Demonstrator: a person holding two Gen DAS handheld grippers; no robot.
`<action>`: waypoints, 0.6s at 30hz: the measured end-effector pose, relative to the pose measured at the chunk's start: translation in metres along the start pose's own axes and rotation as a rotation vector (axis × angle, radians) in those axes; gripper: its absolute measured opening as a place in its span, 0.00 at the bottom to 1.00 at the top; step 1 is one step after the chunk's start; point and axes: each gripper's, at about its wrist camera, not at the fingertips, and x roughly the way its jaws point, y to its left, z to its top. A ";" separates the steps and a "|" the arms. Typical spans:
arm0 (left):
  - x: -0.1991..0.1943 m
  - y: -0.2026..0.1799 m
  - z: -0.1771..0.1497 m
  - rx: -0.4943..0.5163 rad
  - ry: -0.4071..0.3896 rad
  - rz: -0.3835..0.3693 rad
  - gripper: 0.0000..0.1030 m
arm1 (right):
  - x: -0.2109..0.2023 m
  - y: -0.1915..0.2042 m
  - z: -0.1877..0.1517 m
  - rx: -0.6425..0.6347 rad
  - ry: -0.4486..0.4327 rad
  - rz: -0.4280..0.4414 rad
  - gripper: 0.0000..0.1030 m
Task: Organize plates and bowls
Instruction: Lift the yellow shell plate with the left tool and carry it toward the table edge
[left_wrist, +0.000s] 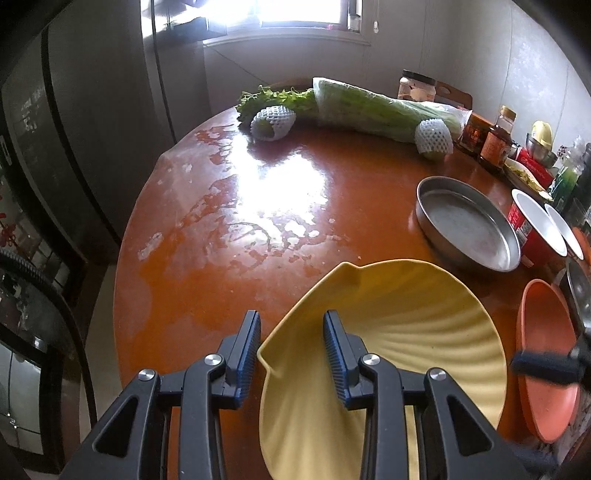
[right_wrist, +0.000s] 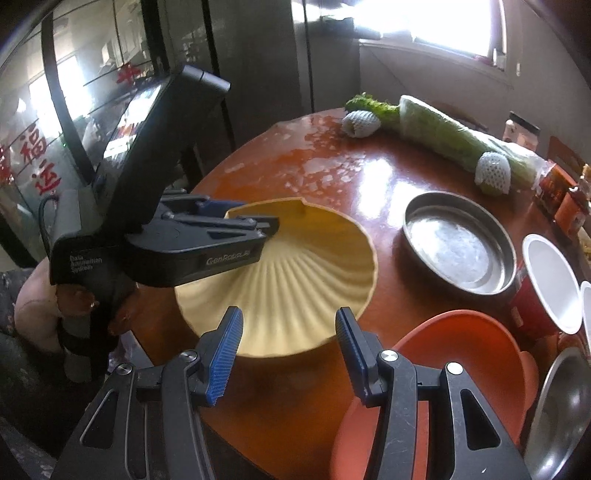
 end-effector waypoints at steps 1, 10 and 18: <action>0.001 0.000 0.001 0.000 0.001 0.001 0.35 | -0.001 -0.003 0.001 0.011 -0.010 -0.013 0.52; 0.004 0.001 0.005 0.001 -0.002 -0.009 0.35 | 0.017 -0.022 0.014 0.016 0.020 -0.071 0.52; 0.007 -0.002 0.010 0.027 -0.020 -0.009 0.35 | 0.017 -0.014 0.010 0.011 0.026 -0.042 0.47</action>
